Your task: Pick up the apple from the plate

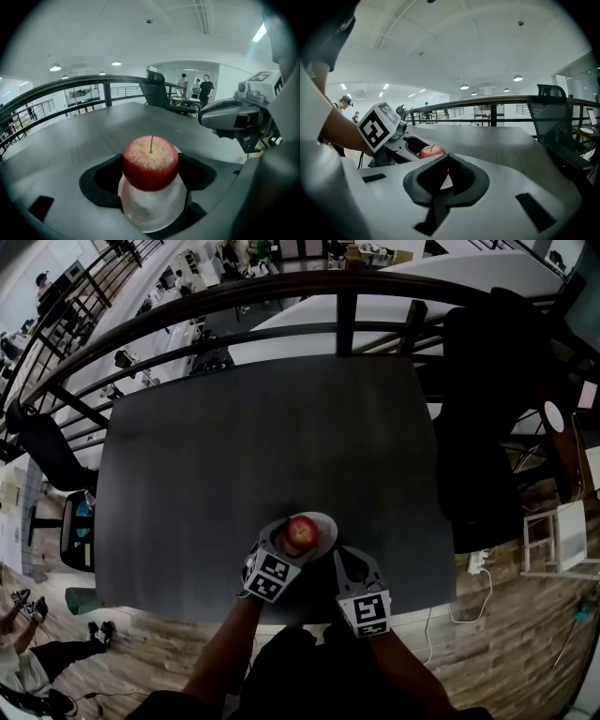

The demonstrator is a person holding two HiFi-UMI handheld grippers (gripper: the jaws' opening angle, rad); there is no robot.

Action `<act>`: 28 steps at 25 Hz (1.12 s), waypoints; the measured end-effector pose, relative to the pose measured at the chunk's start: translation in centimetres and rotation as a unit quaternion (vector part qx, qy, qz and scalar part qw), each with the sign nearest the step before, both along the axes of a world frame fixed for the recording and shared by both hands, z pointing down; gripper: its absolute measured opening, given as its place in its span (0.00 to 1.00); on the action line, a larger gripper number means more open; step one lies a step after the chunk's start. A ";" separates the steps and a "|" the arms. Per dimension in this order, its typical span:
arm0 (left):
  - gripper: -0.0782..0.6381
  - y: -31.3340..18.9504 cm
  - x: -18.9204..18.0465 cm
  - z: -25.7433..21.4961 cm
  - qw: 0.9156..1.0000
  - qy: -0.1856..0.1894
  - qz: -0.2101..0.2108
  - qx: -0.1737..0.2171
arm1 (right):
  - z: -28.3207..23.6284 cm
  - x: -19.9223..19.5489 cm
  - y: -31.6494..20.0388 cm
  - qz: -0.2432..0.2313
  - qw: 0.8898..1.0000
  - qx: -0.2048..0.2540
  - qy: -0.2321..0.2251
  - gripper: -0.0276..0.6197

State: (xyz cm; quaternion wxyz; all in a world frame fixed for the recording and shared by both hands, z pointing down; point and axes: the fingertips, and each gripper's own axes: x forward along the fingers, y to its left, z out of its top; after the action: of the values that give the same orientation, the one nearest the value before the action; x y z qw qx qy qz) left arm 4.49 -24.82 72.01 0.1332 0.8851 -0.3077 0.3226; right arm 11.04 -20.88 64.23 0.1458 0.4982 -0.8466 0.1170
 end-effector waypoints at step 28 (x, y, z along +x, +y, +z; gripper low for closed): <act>0.65 -0.4 -4.1 -16.5 0.988 0.105 -0.024 0.109 | -13.7 -1.7 -0.6 -0.014 0.989 0.137 -0.052 0.08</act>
State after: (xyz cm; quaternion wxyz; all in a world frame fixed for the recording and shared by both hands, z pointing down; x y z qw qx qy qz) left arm 0.38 -25.25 55.54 0.0749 0.9156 -0.3468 0.1890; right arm 9.30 -21.50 50.48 0.0337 0.4947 -0.8681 0.0237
